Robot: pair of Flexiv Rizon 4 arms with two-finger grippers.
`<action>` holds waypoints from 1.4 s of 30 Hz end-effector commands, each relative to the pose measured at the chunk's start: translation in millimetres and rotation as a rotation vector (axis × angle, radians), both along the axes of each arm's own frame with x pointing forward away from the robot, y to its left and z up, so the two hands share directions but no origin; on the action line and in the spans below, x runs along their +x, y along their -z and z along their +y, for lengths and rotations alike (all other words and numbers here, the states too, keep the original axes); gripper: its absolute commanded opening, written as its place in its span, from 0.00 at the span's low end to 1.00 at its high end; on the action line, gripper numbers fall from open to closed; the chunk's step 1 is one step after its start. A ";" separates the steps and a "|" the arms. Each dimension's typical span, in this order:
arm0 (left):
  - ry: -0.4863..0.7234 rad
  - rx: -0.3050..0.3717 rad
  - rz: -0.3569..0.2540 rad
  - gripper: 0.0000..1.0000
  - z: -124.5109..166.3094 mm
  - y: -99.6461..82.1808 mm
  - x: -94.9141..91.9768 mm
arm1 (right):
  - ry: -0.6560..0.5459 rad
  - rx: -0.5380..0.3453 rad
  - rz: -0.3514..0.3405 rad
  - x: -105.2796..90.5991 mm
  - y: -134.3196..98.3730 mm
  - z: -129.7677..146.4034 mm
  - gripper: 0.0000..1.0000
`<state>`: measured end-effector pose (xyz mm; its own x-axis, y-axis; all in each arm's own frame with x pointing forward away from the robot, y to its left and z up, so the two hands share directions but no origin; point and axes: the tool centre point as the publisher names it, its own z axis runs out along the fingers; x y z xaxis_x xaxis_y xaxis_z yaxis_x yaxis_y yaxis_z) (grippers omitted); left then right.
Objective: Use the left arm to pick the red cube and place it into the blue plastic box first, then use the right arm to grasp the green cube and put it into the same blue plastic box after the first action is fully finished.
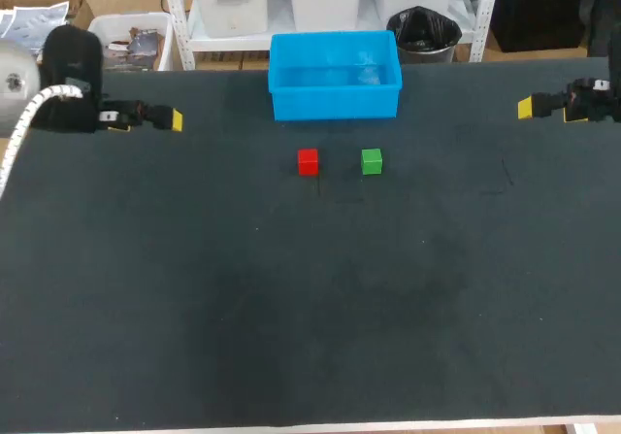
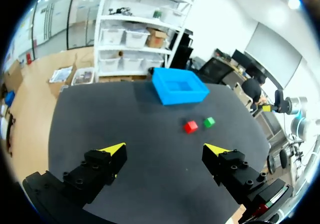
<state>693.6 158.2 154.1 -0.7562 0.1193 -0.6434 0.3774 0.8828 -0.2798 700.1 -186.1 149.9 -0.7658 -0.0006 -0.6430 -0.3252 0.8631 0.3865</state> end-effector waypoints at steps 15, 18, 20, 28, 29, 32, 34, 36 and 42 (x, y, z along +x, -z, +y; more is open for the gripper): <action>-0.191 0.366 0.123 1.00 -54.2 -20.5 19.8 | 0.000 0.000 0.000 0.0 0.0 0.1 1.00; -0.237 0.397 0.147 1.00 -59.8 -19.7 23.1 | 0.000 0.000 0.000 0.0 0.0 0.1 1.00; -0.269 0.418 0.150 1.00 -64.2 -21.1 25.4 | 0.000 0.000 0.000 0.0 0.0 0.1 1.00; -0.289 0.435 0.226 1.00 -88.9 -25.6 31.5 | 0.000 0.000 0.000 0.0 0.0 0.1 1.00; -0.290 0.445 0.235 1.00 -92.2 -25.5 32.6 | 0.000 0.000 0.000 0.0 0.0 0.1 1.00; -0.317 0.483 0.252 1.00 -100.8 -23.0 37.3 | 0.000 0.000 0.000 0.0 0.0 0.1 1.00; -0.325 0.478 0.262 1.00 -105.4 -24.1 39.8 | 0.000 0.000 0.000 0.0 0.0 0.1 1.00; -0.329 0.479 0.264 1.00 -110.5 -24.4 42.0 | 0.000 0.000 0.000 0.0 0.0 0.1 1.00; -0.333 0.480 0.308 1.00 -125.2 -20.6 48.0 | 0.000 0.000 0.000 0.0 0.0 0.1 1.00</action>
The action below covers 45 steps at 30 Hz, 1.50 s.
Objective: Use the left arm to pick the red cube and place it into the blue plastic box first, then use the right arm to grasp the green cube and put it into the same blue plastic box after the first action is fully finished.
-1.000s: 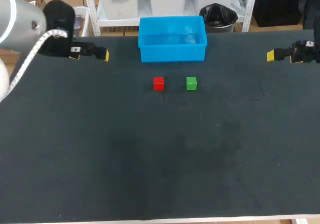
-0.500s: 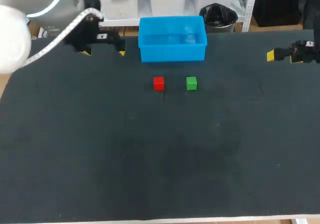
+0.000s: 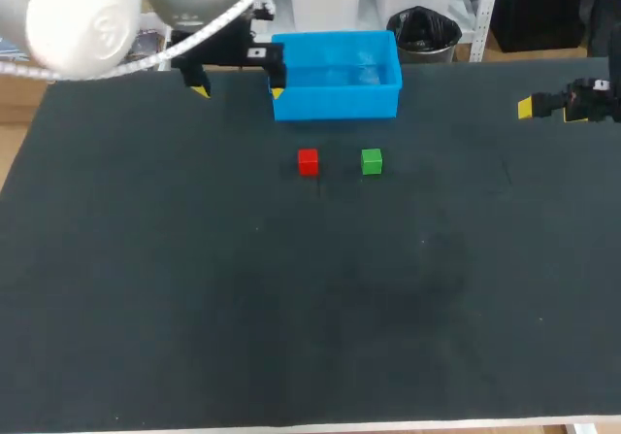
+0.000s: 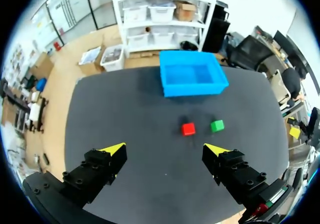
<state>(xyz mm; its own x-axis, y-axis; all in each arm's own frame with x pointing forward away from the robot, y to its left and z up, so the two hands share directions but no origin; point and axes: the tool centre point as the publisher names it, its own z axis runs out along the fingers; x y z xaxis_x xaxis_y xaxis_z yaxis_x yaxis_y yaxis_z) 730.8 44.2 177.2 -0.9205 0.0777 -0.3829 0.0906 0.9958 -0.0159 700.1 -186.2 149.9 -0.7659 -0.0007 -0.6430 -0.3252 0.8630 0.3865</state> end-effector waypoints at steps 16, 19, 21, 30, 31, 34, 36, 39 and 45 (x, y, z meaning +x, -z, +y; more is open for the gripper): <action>-0.118 0.038 0.148 1.00 -44.2 12.7 17.5 | 0.000 0.000 0.000 -0.1 0.0 0.1 1.00; -0.112 0.023 0.150 1.00 -50.3 12.7 17.4 | 0.000 0.000 0.000 -0.1 0.0 0.1 1.00; -0.110 0.018 0.156 1.00 -54.3 12.5 17.5 | 0.000 0.000 0.000 -0.1 0.0 0.1 1.00; -0.126 0.021 0.232 1.00 -68.7 21.8 23.6 | 0.000 0.000 0.000 -0.1 0.0 0.1 1.00; -0.126 0.027 0.230 1.00 -69.7 22.9 24.8 | 0.000 0.000 0.000 -0.1 0.0 0.1 1.00; -0.134 0.033 0.260 1.00 -71.8 25.3 28.4 | 0.000 0.000 0.000 -0.1 0.0 0.1 1.00; -0.147 0.016 0.295 1.00 -72.1 26.4 30.2 | 0.000 0.000 0.000 -0.1 0.0 0.1 1.00; -0.165 0.001 0.334 1.00 -72.1 28.0 32.3 | 0.000 0.000 0.000 -0.1 0.0 0.1 1.00; -0.156 0.025 0.339 1.00 -73.8 32.1 34.1 | 0.000 0.000 0.000 -0.1 0.0 0.1 1.00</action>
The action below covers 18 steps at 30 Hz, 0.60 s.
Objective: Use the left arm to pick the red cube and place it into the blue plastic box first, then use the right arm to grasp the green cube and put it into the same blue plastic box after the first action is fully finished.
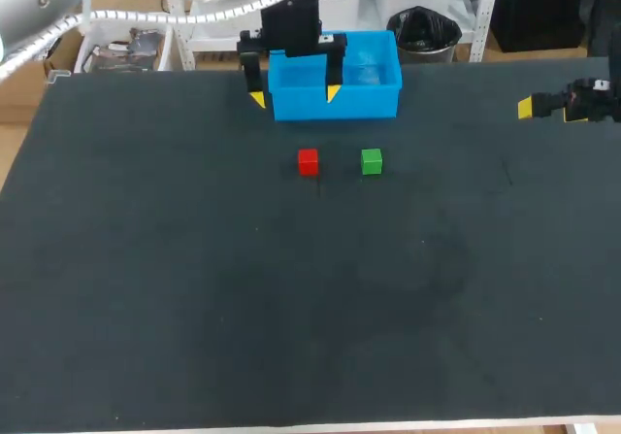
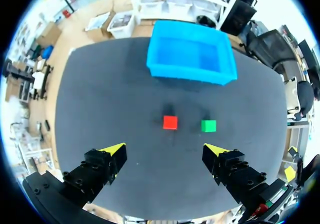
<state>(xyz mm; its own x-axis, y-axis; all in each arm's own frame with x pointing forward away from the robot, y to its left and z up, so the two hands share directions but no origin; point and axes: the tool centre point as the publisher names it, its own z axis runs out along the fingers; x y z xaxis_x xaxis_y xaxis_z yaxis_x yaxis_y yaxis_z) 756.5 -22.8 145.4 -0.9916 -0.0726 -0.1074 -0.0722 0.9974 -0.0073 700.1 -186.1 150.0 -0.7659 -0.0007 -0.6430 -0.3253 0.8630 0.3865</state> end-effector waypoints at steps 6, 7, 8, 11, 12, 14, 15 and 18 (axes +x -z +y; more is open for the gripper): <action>0.016 0.007 0.057 1.00 -6.6 2.6 8.5 | 0.000 0.000 0.000 -0.1 0.0 0.1 1.00; 0.019 -0.005 0.060 1.00 -6.5 3.0 8.6 | 0.000 0.000 0.000 -0.1 0.0 0.1 1.00; 0.030 -0.019 0.043 1.00 -6.7 3.4 8.6 | 0.000 0.000 0.000 -0.1 0.0 0.1 1.00; 0.033 -0.010 0.043 0.99 -7.0 2.5 8.6 | 0.000 0.000 0.000 -0.1 0.0 0.1 1.00; 0.038 -0.006 0.040 1.00 -7.0 2.5 8.7 | 0.000 0.000 0.000 -0.1 0.0 0.1 1.00; 0.044 0.002 0.039 1.00 -6.8 2.9 8.7 | 0.000 0.000 0.000 -0.1 0.0 0.1 1.00; 0.045 0.003 0.038 1.00 -6.6 3.2 8.7 | 0.000 0.000 0.000 -0.1 0.0 0.1 1.00; 0.051 -0.010 0.041 1.00 -5.4 3.9 8.2 | 0.000 0.000 0.000 -0.1 0.0 0.1 1.00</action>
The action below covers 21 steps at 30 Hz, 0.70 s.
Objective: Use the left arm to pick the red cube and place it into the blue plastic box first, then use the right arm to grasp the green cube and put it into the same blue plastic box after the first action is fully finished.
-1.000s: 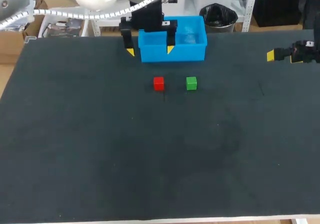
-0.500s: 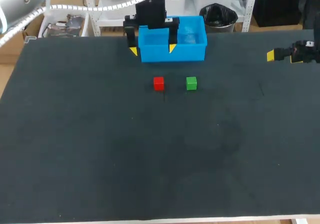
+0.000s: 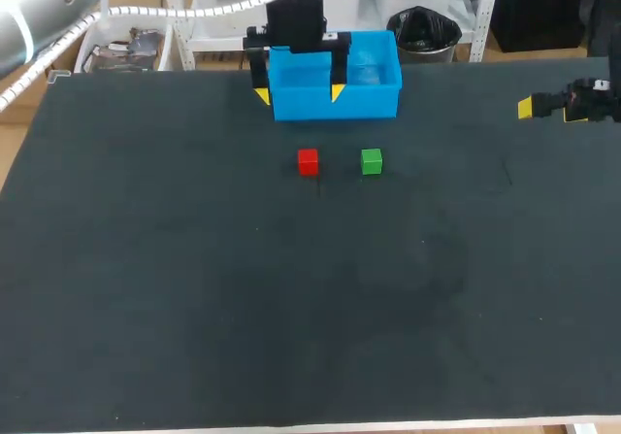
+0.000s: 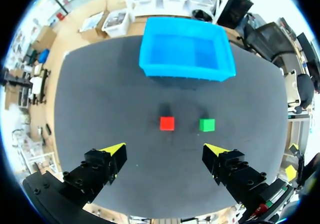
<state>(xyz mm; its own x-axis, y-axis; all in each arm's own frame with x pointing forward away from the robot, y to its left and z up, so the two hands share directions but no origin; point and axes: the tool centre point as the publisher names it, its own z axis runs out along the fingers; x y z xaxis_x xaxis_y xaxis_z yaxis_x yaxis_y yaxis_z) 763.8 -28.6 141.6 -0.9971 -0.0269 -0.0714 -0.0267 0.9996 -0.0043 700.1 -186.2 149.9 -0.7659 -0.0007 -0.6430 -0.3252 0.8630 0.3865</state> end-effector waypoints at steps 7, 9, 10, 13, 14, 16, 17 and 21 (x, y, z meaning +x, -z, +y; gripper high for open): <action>0.054 -0.091 0.004 1.00 6.2 -15.7 -4.1 | 0.000 0.000 0.000 -0.1 0.0 0.1 1.00; 0.054 -0.091 0.004 1.00 6.2 -15.7 -4.1 | 0.000 0.000 0.000 -0.1 0.0 0.1 1.00; 0.054 -0.091 0.004 1.00 6.2 -15.7 -4.1 | 0.000 0.000 0.000 -0.1 0.0 0.1 1.00; 0.054 -0.091 0.004 1.00 6.2 -15.7 -4.1 | 0.000 0.000 0.000 -0.1 0.0 0.1 1.00; 0.054 -0.091 0.004 1.00 6.2 -15.7 -4.1 | 0.000 0.000 0.000 -0.1 0.0 0.1 1.00; 0.054 -0.091 0.004 1.00 6.2 -15.7 -4.1 | 0.000 0.000 0.000 -0.1 0.0 0.1 1.00; 0.054 -0.091 0.004 1.00 6.2 -15.7 -4.1 | 0.000 0.000 0.000 -0.1 0.0 0.1 1.00; 0.054 -0.091 0.004 1.00 6.2 -15.7 -4.1 | 0.000 0.000 0.000 -0.1 0.0 0.1 1.00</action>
